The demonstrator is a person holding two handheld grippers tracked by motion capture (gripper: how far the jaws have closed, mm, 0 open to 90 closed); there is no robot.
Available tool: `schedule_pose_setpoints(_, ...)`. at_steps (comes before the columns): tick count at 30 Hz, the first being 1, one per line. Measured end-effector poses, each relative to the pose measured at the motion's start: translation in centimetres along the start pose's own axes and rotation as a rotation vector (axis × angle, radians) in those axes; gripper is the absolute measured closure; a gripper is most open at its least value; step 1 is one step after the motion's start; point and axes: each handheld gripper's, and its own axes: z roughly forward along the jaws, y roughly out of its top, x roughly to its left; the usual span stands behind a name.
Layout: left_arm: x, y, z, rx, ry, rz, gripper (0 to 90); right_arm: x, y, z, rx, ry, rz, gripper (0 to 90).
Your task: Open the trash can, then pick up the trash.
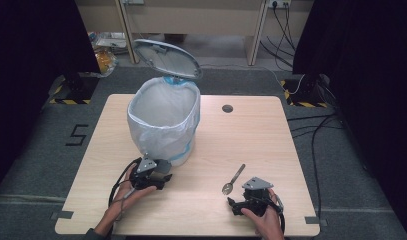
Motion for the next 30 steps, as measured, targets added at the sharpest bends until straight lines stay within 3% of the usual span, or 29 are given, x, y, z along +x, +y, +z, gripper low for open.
schedule_pose_setpoints(18,-0.2,0.0,0.1,0.004,0.009,0.012,24.4,0.1,0.0,0.0,-0.001,-0.007,0.013,3.8)
schedule_pose_setpoints(19,-0.1,0.0,0.0,0.005,0.008,0.014,24.4,0.1,0.0,-0.1,-0.002,-0.009,0.016,5.0)
schedule_pose_setpoints(21,-0.1,0.0,0.0,-0.002,0.005,0.005,24.5,0.0,-0.1,-0.2,-0.025,-0.018,0.027,17.5)
schedule_pose_setpoints(24,-0.1,0.0,0.0,0.005,0.008,0.014,24.9,-0.1,0.1,-0.6,-0.064,-0.002,0.068,15.3)
schedule_pose_setpoints(28,-0.1,0.0,0.0,-0.002,0.006,0.006,24.9,-0.4,0.8,-1.5,-0.150,-0.045,0.147,16.4)
schedule_pose_setpoints(30,-0.1,0.0,0.0,0.005,0.007,0.014,24.9,-0.6,1.0,-1.4,-0.166,-0.057,0.178,16.4)
